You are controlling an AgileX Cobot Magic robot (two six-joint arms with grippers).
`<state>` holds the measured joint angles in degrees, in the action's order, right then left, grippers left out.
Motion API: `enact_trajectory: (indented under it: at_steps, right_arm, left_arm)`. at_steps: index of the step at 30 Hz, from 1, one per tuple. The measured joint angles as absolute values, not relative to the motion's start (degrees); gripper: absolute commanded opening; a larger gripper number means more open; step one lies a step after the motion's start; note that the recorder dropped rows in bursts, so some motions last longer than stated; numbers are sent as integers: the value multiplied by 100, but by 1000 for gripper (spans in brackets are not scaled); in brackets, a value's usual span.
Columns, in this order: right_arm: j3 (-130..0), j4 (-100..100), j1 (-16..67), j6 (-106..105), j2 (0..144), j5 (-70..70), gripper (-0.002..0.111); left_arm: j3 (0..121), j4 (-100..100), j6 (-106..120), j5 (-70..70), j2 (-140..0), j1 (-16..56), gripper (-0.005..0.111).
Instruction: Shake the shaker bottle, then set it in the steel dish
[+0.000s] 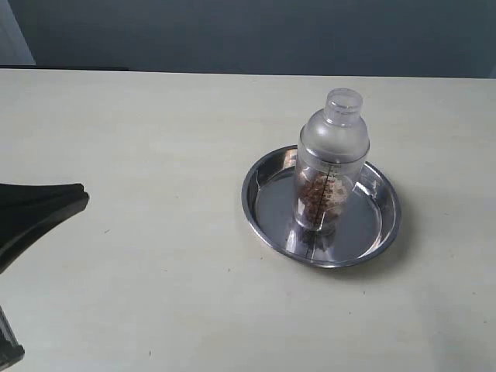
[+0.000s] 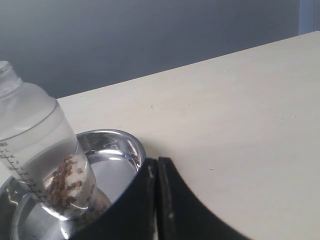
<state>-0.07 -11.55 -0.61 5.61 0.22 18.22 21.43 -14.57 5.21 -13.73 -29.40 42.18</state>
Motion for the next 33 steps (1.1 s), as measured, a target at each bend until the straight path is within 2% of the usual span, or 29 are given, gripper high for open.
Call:
enact_trajectory:
  at_steps: [3,7,12,20,29,33]
  right_arm:
    - [-7,-1155,-61,561,22,1822,-1]
    - [-7,-1155,-61,561,22,1822,-1]
    - [-7,-1155,-61,561,22,1822,-1]
    - [-7,-1155,-61,561,22,1822,-1]
    - [-7,-1155,-61,561,22,1822,-1]
    - [-7,-1155,-61,561,22,1822,-1]
  left_arm:
    - [2143,-1509,298,-1584,-2666,4100,0]
    - [2143,-1530,-434,-2159,-1873,3565,0]
    - [2143,-1489,-641,-3038,-921,2719,0]
    - [2143,-1129,-662,-3267,-343,1360,0]
    - [2109,-733,-662,-3251,-303,1181,0]
    - [1706,-723,-662,-2776,-314,1181,0]
